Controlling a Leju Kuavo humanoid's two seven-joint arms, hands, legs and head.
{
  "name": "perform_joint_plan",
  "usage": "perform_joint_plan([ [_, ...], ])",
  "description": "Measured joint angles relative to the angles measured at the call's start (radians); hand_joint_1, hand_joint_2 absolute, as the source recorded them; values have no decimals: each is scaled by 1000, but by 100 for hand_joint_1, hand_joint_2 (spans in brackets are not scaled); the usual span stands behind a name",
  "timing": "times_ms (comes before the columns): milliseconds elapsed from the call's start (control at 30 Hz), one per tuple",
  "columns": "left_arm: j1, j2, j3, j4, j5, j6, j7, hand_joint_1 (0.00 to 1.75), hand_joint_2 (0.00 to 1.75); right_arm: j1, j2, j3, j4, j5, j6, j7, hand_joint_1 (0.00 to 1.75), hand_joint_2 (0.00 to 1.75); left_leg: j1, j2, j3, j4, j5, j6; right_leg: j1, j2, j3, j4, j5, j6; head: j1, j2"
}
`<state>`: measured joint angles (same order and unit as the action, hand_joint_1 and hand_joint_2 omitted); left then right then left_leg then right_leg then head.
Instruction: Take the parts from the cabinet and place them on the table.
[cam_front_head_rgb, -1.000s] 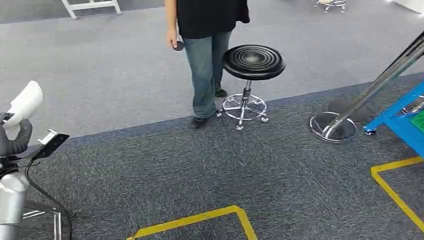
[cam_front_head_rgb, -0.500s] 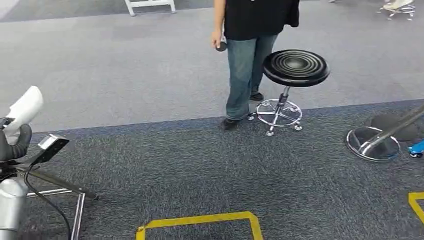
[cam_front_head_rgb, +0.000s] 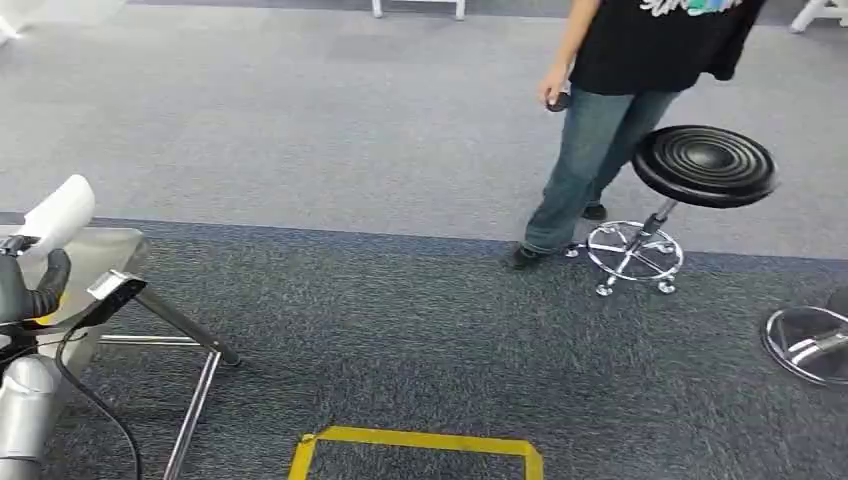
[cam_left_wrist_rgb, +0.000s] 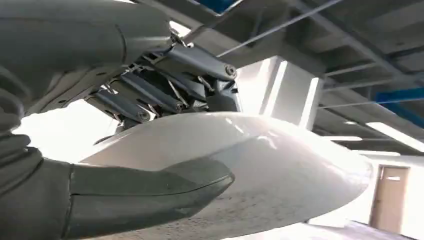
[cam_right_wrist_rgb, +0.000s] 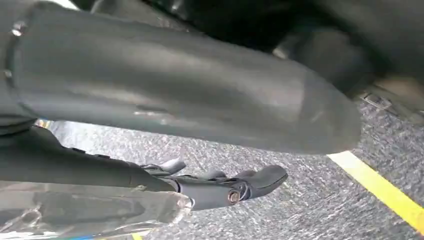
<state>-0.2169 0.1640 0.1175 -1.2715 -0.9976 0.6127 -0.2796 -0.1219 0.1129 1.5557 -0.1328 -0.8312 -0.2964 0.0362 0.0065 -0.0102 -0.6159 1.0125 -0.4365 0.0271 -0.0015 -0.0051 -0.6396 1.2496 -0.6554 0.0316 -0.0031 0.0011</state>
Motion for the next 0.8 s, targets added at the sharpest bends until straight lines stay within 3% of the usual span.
perform_joint_plan([
  [33, 2, -1, 0, 0, -6, 0, 1, 161, 175, 2, 0, 0, 0, -1, 0, 0, 0, 0, -1, -14, 0, 0, -1, 1, 1, 4, -39, 65, -14, -1, 1, 0],
  [67, 4, -2, 0, 0, -8, 0, 2, 161, 175, 2, 0, 0, 0, -1, 0, -1, 0, 0, -1, -29, 1, 0, -1, 1, 1, 5, -56, 78, -3, -2, 0, 0],
  [133, 3, -2, 0, 0, -11, 0, 2, 161, 175, -3, 0, 0, 0, -1, 1, -1, 0, 0, -1, -59, 4, 1, -1, 0, 1, 9, -23, -18, 80, -7, 0, 0],
  [167, 3, -2, 0, 0, -11, 0, 3, 161, 175, -3, 0, 0, 0, -1, 1, -1, 0, 0, 0, -74, 8, 1, -2, -1, 0, 25, 19, -118, 138, -12, 1, 0],
  [200, 4, -2, 0, 0, -11, 0, 5, 161, 175, -1, 0, 0, 0, -1, 1, -1, 0, 0, 2, -87, 8, 2, -4, -4, -5, 78, 54, -202, 175, -14, 1, 0],
  [233, 2, -4, 0, 0, -12, 0, 5, 161, 175, 0, 0, 0, 0, -1, 1, -1, 0, 0, -3, -99, 3, 7, -3, -11, -13, 127, 65, -218, 164, -16, -1, 0],
  [300, 1, -4, 0, 0, -13, 1, 7, 161, 175, 1, 0, 0, 0, 0, 2, -1, 0, 0, 8, -126, -10, 4, 6, -27, -8, 107, 77, -234, 157, -14, -2, 0],
  [367, 8, -3, 0, 0, -19, 1, 8, 161, 175, 0, 0, 0, 0, 0, 2, 0, 0, 0, 10, -156, -11, -3, 13, -43, -9, 80, 84, -245, 162, -25, -2, 0],
  [400, 12, 0, 0, 0, -26, 1, 10, 161, 175, -1, 1, 0, 0, 0, 2, 0, 0, 0, 9, -118, -14, 9, 1, -43, -11, 61, 92, -255, 168, -33, -2, 0],
  [433, 7, 3, 0, 1, -30, 3, 14, 161, 175, 0, 1, 0, 0, 1, 2, 0, 0, 0, 4, -65, -29, 42, -23, -46, -9, 50, 96, -261, 168, -39, -7, 0],
  [467, 2, 2, 0, 1, -33, 3, 19, 161, 175, 1, 2, 0, 0, 2, 2, 0, 0, 0, 4, -29, -65, 115, -62, -51, -6, 32, 98, -261, 167, -41, -9, 0],
  [533, 10, 1, -2, 2, -43, 3, 22, 161, 175, 3, 2, 0, 0, 2, 3, 0, 0, 0, 8, -2, -139, 263, -120, -56, -1, -1, 98, -260, 163, -47, -9, 0],
  [567, 16, 1, -2, 3, -49, 4, 25, 161, 175, 4, 1, 0, 0, 0, 3, 2, 0, 0, 10, 1, -155, 292, -120, -59, 0, -17, 99, -260, 161, -47, -9, 0],
  [600, 19, 1, -2, 5, -50, 4, 25, 161, 175, 4, 1, 0, 0, 0, 3, 2, 0, 0, 11, 3, -145, 273, -98, -60, 1, -30, 99, -260, 160, -46, -9, 0],
  [633, 20, 1, -2, 6, -51, 4, 25, 161, 175, 3, 2, 0, 0, 0, 3, 2, 0, 0, 12, 7, -115, 217, -61, -60, 1, -44, 101, -259, 157, -45, -9, 0],
  [667, 19, 2, -2, 6, -51, 5, 25, 161, 175, 2, 2, 0, 0, 0, 3, 2, 0, 0, 11, 17, -63, 124, -14, -57, 1, -58, 106, -259, 154, -43, -9, 0],
  [700, 18, 2, -2, 6, -52, 6, 25, 161, 175, 1, 2, 0, 0, 0, 3, 2, 0, 0, 8, 48, -13, 41, 18, -53, 2, -69, 112, -259, 149, -39, -9, 0],
  [733, 16, 2, -2, 6, -52, 6, 25, 161, 175, 0, 2, 0, 0, 0, 3, 1, 0, 0, -8, 107, 6, 7, -5, -49, 6, -80, 115, -260, 146, -33, -9, 0],
  [767, 13, 2, -2, 6, -52, 7, 25, 161, 175, 0, 2, 0, 0, 0, 3, 1, 0, 0, -11, 105, 5, -2, 0, -35, 13, -90, 114, -255, 140, -26, -10, 0],
  [800, 14, 2, -2, 6, -52, 7, 25, 161, 175, 0, 2, 0, 0, 0, 3, 1, 0, 0, -11, 89, 3, 1, -3, -28, 13, -97, 118, -256, 138, -23, -8, 0],
])
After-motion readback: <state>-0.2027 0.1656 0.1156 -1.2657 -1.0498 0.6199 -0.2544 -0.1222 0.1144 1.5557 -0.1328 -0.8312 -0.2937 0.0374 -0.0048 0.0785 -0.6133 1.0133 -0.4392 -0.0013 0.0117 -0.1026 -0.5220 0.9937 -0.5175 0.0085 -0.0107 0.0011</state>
